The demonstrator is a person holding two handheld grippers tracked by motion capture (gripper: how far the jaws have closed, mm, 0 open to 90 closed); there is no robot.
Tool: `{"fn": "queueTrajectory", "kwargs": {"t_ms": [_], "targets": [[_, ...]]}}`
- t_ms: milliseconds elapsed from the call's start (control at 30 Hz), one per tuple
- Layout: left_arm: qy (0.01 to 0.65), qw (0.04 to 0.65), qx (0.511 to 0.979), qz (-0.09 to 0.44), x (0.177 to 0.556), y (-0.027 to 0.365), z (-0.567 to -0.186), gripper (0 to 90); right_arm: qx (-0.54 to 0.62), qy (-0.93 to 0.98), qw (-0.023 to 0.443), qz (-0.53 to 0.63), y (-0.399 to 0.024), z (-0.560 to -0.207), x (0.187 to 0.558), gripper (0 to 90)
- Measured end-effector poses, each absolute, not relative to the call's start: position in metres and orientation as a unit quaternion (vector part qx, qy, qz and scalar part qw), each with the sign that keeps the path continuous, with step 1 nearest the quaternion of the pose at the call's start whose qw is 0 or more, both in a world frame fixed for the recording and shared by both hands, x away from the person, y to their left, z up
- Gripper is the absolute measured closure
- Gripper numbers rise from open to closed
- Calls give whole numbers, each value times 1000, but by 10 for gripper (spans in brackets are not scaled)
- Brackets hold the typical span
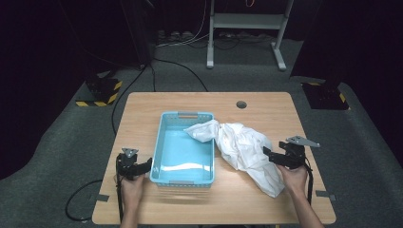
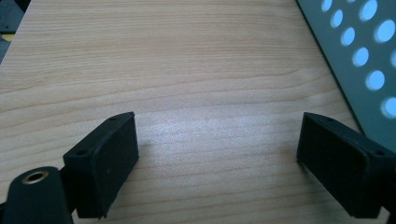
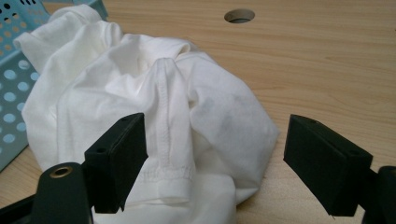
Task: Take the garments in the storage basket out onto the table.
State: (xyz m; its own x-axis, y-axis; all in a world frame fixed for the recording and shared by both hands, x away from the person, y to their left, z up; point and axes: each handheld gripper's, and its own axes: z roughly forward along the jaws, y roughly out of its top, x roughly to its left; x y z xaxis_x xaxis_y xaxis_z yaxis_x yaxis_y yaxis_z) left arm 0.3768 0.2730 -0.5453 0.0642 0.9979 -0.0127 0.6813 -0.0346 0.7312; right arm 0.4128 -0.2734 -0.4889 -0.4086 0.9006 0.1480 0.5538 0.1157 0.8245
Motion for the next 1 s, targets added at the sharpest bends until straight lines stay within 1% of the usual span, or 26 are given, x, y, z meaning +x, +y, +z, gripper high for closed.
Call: {"fn": "queueTrajectory", "kwargs": {"t_ms": [600,1000], "targets": [[629,294,667,269,377,273,-545,127,521,734,207,384,-272,-519,422,210],[629,293,668,269,377,273,-545,127,527,732,208,379,-271,-532,427,211]]}}
